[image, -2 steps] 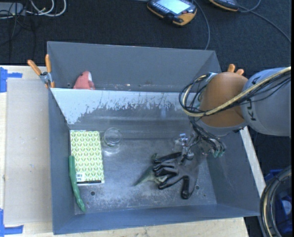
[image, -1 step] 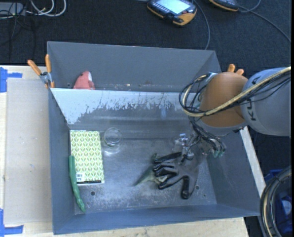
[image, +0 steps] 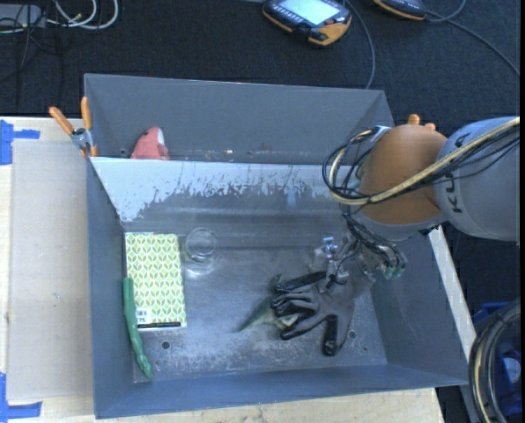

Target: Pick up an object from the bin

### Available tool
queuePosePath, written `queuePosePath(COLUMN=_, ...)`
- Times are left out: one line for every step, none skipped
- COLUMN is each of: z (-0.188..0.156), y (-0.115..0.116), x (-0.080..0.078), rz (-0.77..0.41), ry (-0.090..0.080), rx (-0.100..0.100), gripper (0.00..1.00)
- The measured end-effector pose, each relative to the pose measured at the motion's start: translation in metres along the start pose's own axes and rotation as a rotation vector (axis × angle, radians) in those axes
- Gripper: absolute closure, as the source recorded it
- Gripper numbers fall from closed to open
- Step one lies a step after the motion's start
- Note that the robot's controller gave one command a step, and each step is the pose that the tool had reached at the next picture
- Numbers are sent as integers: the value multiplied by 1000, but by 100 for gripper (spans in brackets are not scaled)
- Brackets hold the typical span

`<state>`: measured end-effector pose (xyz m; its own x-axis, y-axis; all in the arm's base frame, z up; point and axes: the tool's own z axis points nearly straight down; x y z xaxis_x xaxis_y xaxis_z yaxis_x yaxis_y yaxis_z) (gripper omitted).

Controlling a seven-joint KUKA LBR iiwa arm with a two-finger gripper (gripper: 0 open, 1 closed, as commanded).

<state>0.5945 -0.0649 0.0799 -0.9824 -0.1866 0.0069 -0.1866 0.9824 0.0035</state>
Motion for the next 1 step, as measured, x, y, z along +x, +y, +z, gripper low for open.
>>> queuePosePath(z=-17, y=0, x=-2, rz=0, ry=-6, rx=1, gripper=100)
